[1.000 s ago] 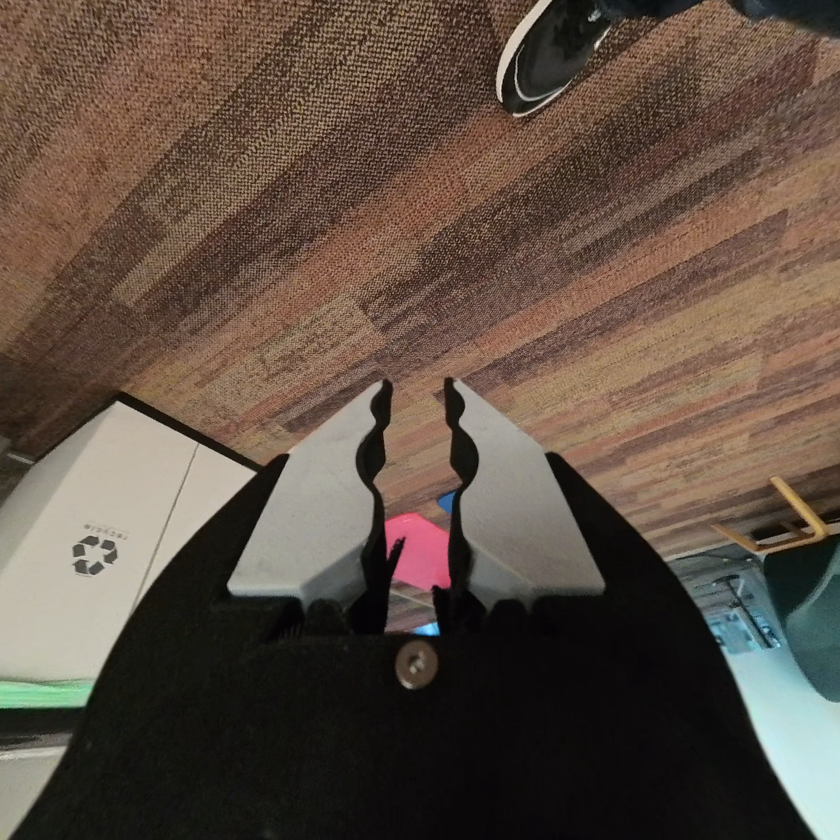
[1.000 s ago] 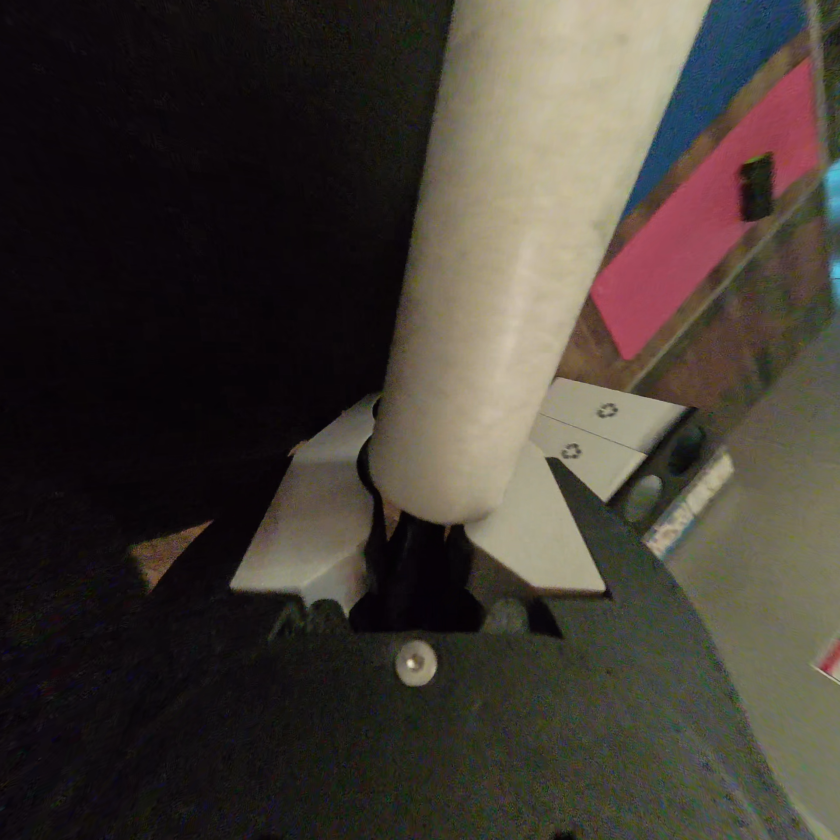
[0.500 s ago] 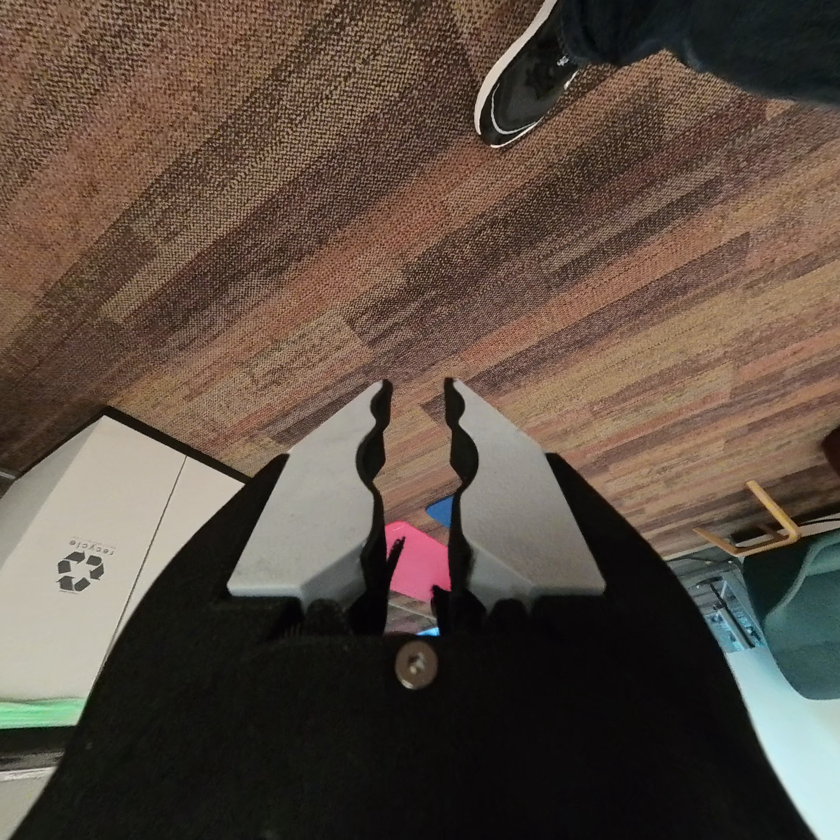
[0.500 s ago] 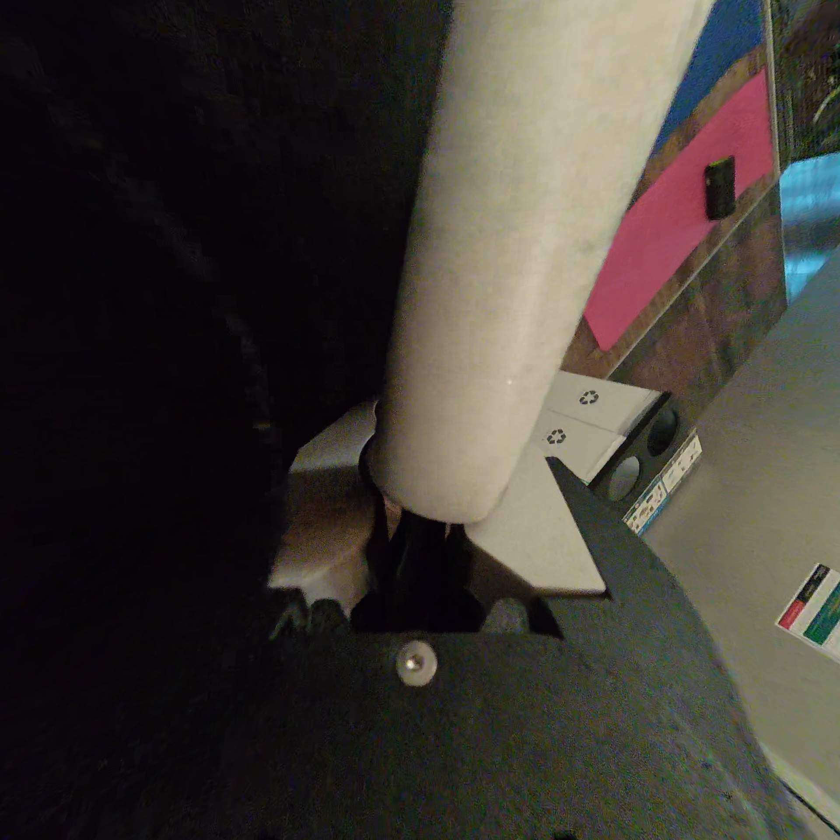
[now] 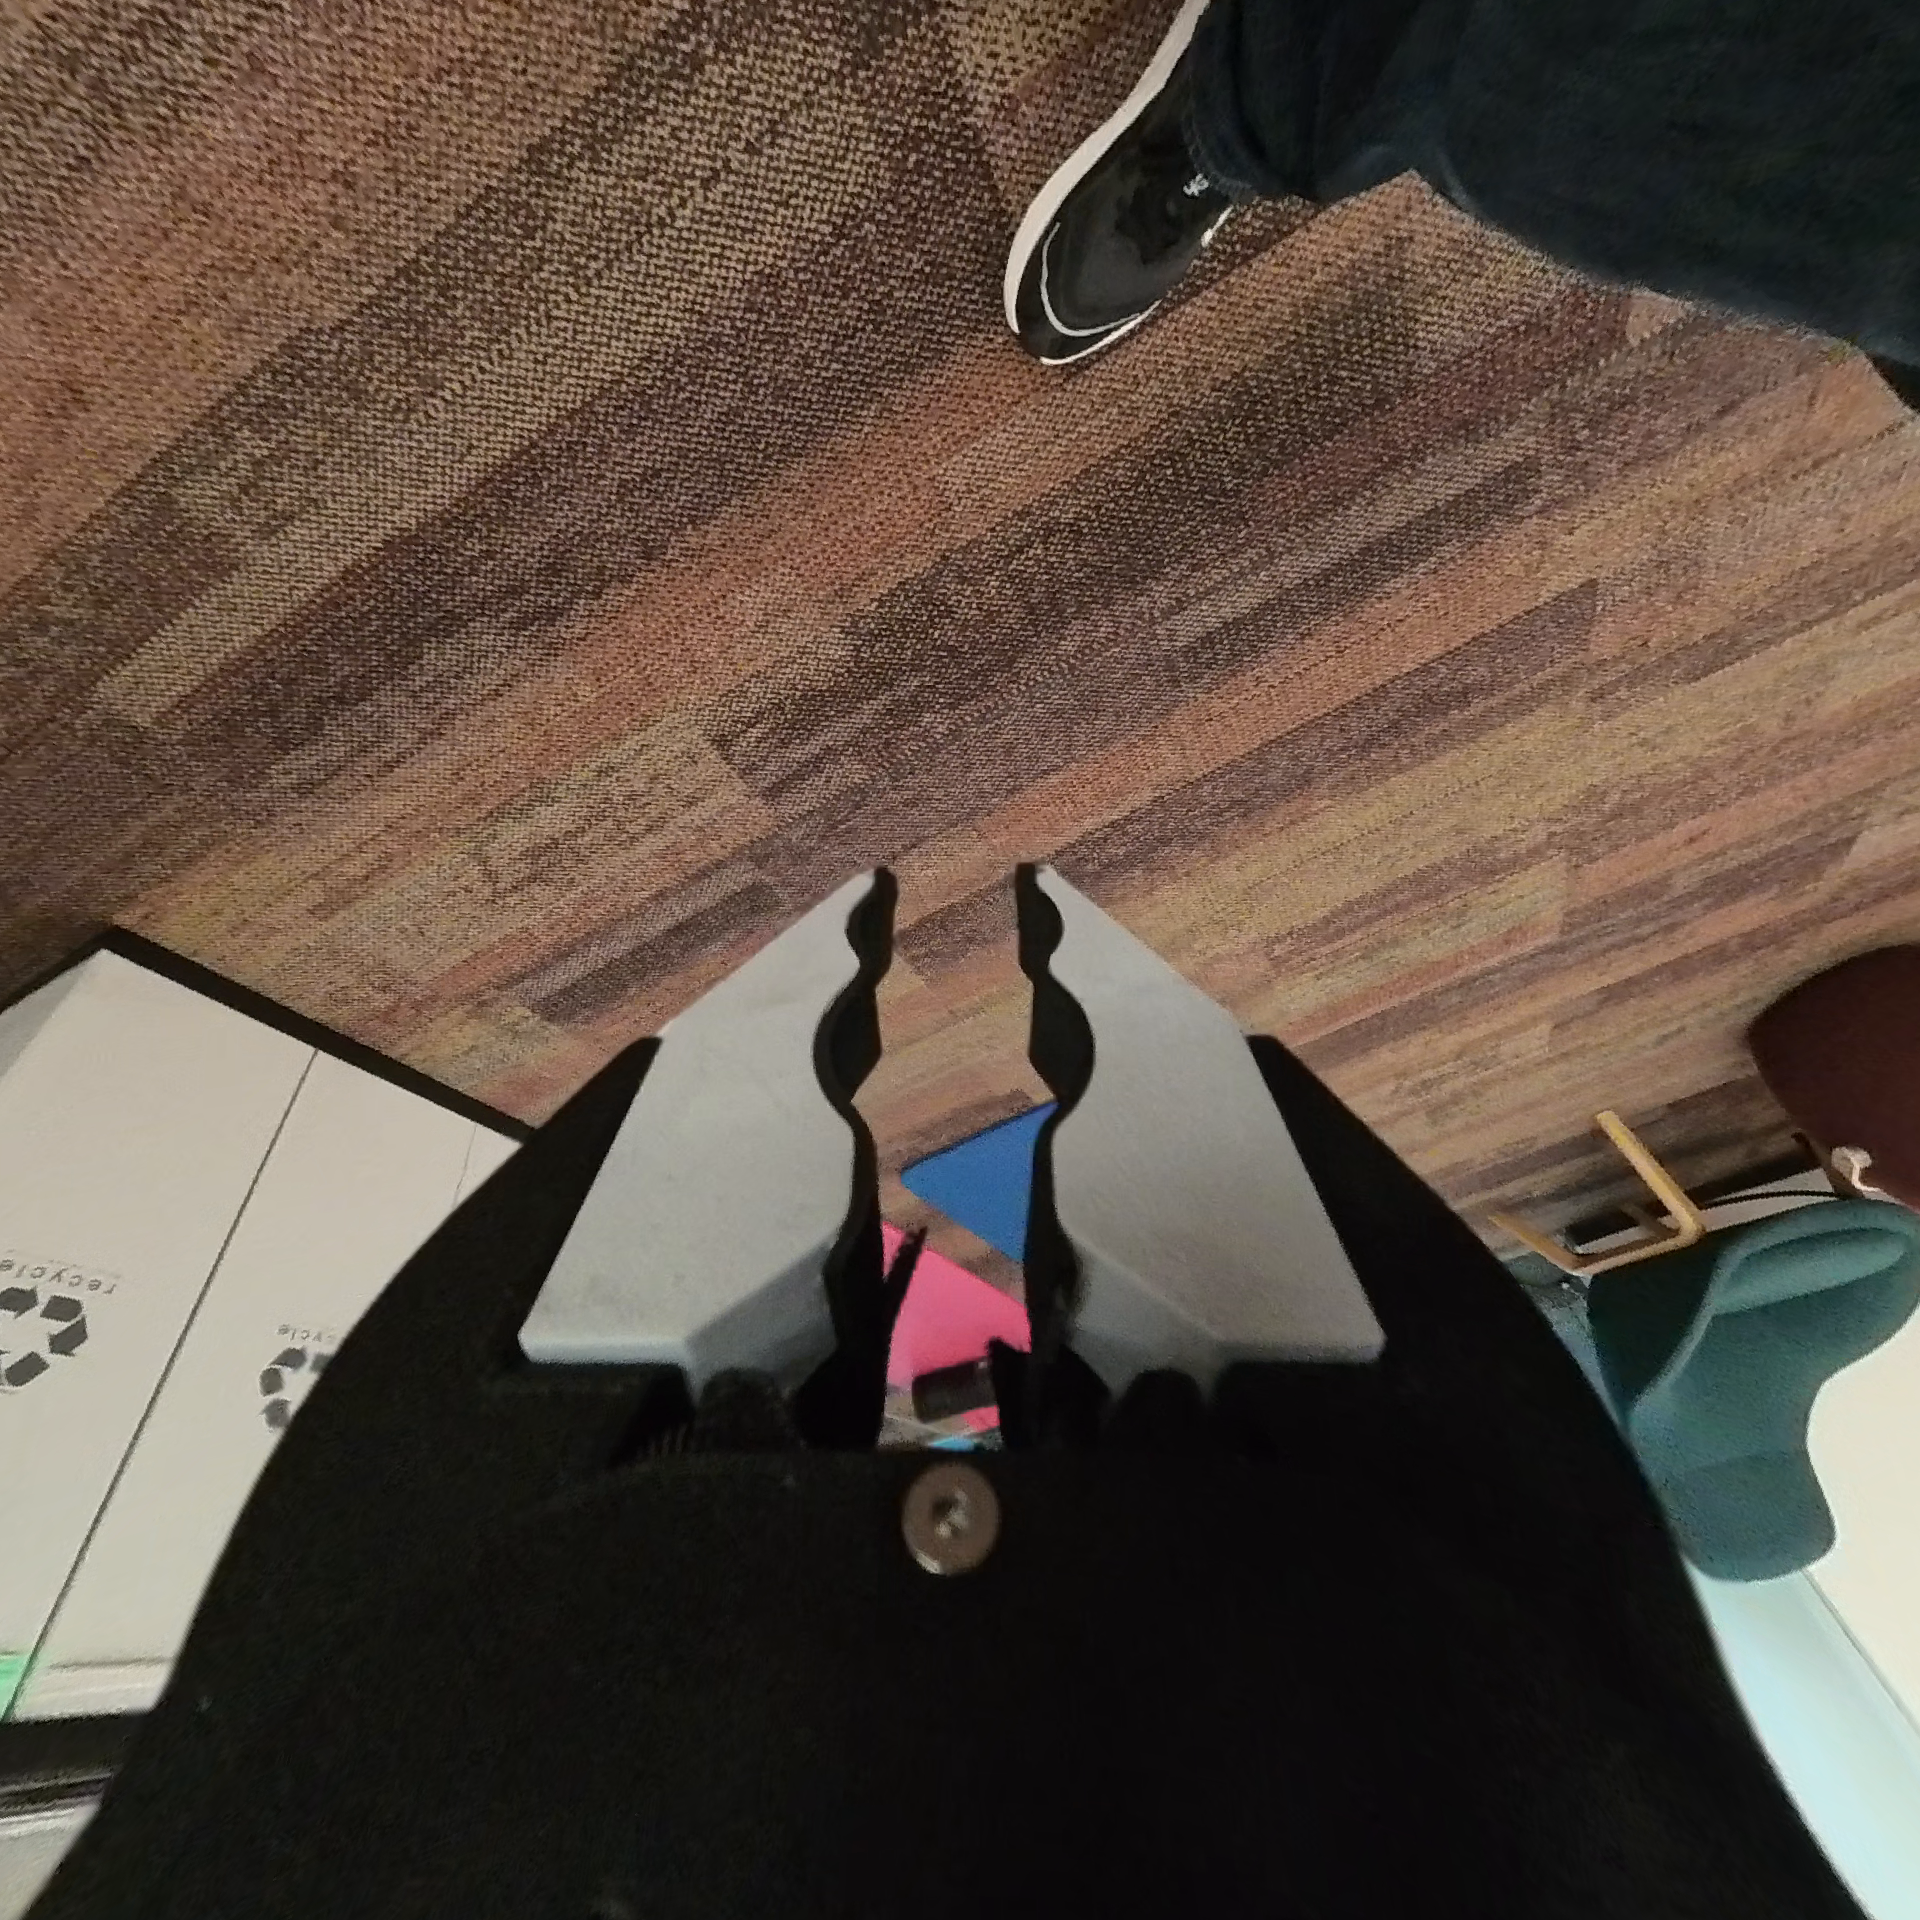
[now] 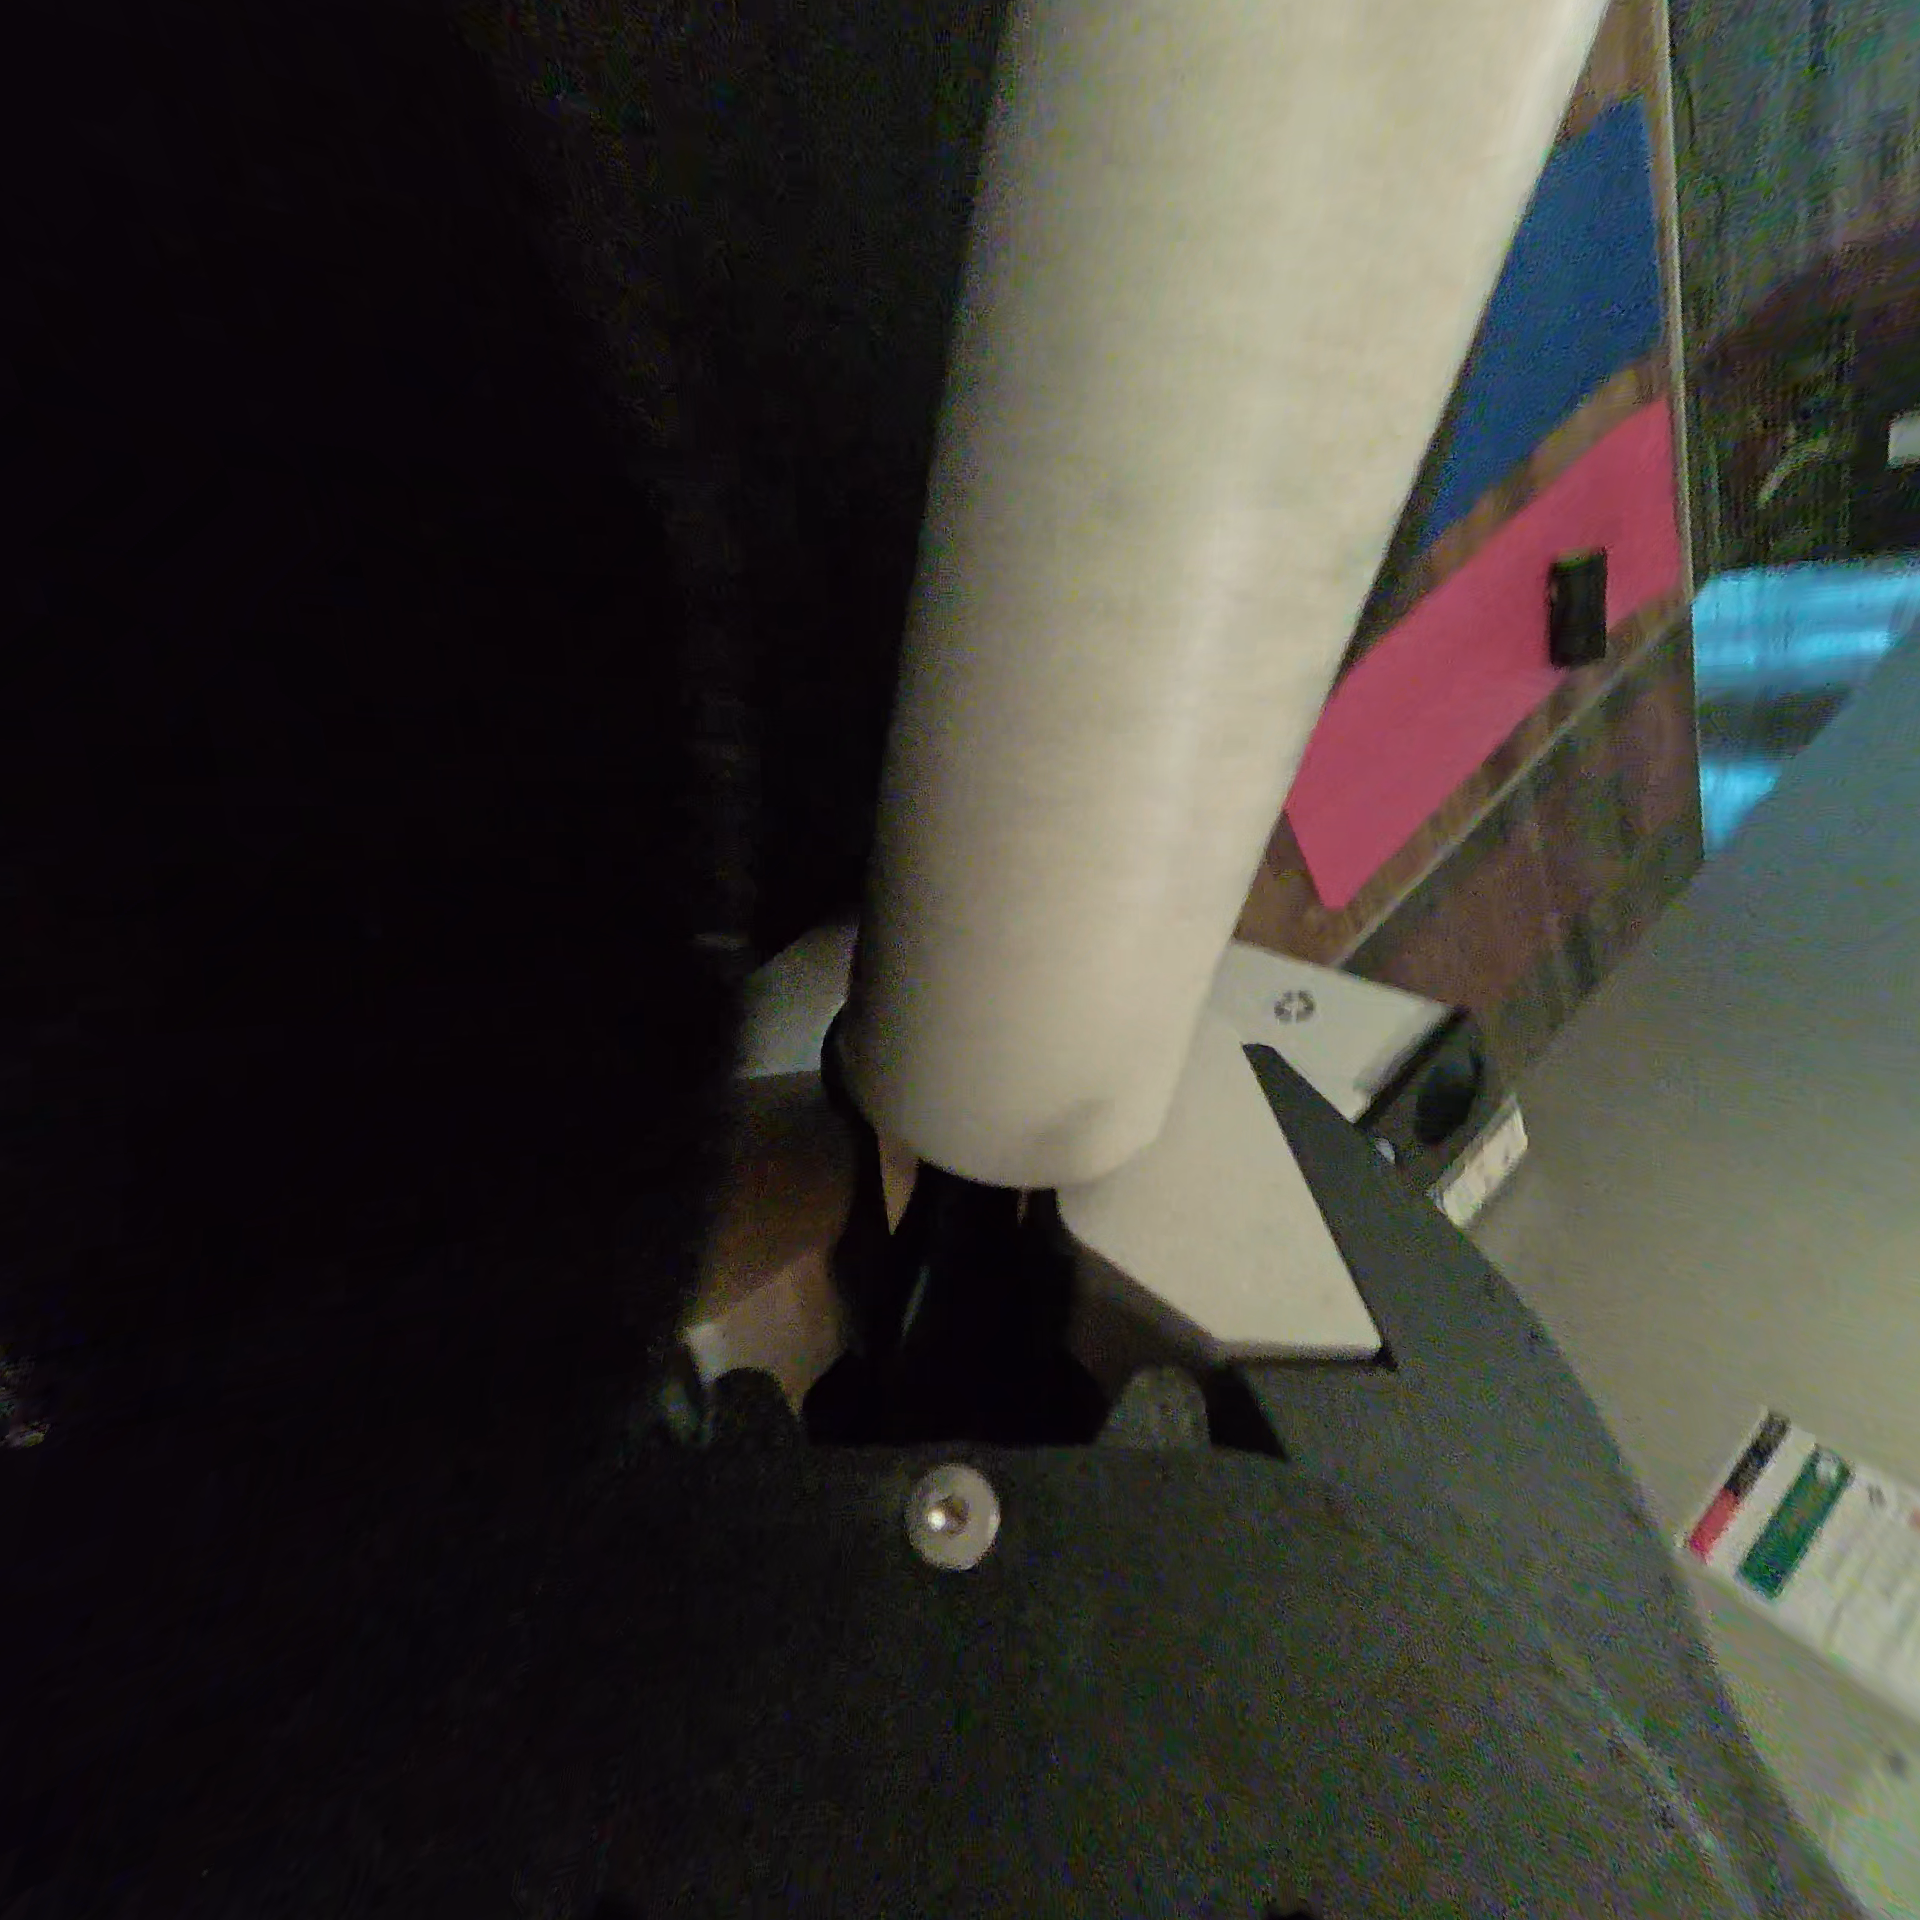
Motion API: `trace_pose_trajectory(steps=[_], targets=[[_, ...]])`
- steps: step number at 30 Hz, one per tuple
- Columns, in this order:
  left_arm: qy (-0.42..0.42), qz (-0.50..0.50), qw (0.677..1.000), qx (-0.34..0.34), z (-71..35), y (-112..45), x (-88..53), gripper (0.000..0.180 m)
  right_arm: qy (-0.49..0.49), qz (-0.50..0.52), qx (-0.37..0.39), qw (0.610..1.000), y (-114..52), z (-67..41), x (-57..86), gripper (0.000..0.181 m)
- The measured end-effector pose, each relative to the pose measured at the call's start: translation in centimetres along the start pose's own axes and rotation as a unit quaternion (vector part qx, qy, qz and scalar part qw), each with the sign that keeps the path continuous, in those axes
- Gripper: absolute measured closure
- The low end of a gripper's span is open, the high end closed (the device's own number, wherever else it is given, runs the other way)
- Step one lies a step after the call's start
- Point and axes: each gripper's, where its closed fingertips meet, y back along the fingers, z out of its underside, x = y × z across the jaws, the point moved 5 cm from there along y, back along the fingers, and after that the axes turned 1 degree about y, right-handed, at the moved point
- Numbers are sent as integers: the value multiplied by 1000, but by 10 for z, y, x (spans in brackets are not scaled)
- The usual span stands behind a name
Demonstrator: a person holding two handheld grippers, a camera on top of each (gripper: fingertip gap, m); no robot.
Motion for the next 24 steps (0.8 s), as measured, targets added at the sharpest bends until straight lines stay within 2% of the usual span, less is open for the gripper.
trace_pose_trajectory(steps=[1,10,16,22,24], targets=[[-3,1,1000,-4,1,-1,3,158,-19,9,-24,999,-8,7,8,162],[-14,-3,1000,-5,-9,3,-3,158,-95,-70,20,993,-37,27,24,162],[26,-17,999,21,-8,17,-22,158,-142,-10,62,988,-11,42,28,162],[67,1,997,26,11,6,-8,158,-160,-24,45,986,-34,56,-17,164],[71,18,997,12,18,-5,3,158,-193,-21,69,978,-43,53,-12,164]])
